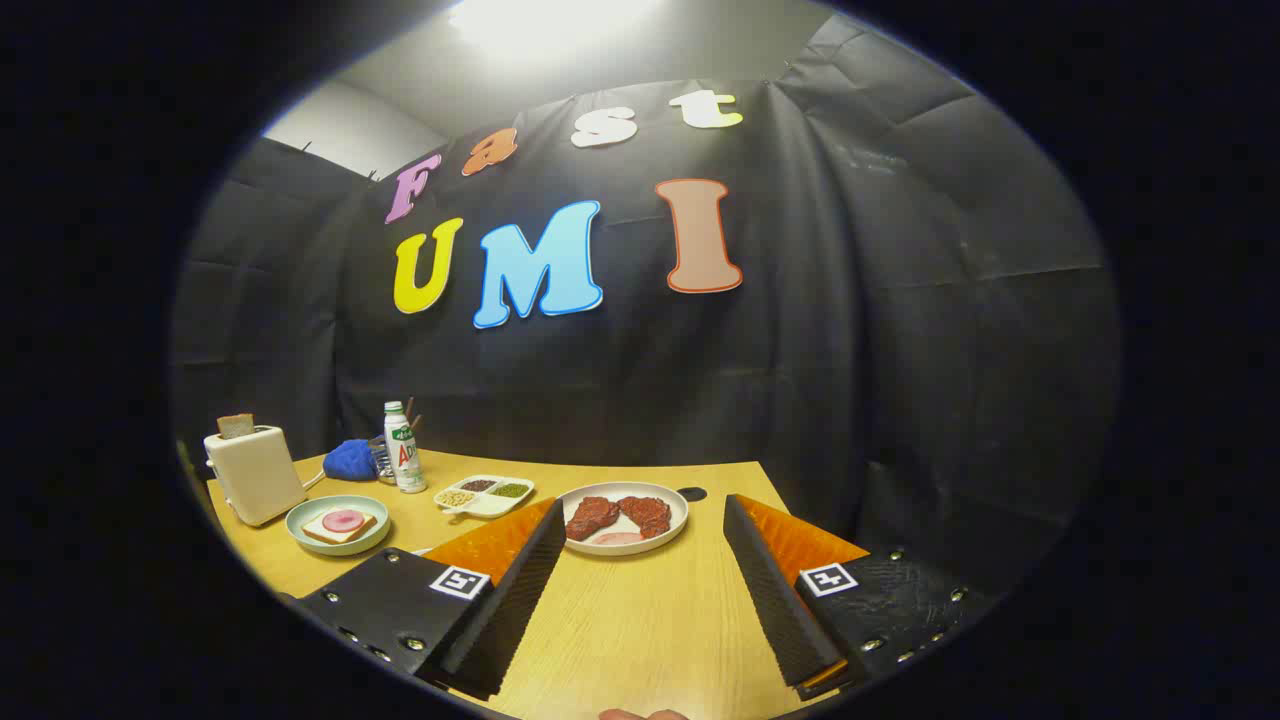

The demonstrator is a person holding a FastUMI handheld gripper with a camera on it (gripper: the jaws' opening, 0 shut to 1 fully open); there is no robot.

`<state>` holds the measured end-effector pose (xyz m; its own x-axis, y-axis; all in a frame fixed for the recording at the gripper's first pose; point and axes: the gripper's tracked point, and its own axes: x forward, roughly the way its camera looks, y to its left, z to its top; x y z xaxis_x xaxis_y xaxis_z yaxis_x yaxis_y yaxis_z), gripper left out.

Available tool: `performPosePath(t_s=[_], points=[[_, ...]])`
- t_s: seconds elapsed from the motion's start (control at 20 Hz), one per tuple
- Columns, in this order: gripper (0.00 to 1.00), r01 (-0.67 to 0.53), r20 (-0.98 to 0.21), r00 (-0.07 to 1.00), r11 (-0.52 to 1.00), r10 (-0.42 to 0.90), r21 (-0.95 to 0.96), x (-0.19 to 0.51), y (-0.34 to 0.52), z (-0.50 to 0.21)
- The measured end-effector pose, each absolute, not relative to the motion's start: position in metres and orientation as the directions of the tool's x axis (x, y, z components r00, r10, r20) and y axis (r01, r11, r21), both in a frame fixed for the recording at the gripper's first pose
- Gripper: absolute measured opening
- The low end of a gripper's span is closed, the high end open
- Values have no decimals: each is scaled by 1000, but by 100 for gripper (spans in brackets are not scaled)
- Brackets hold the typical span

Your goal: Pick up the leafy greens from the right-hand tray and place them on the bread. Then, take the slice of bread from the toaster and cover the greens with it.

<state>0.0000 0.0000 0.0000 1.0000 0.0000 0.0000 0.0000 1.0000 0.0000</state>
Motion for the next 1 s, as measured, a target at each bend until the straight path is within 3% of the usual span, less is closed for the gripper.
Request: performPosePath(t_s=[0.6,1.0], points=[[97,-140,-142,982,986,126,-89,-12,80,-30],[97,-234,-274,937,972,219,-23,1,115,-69]])
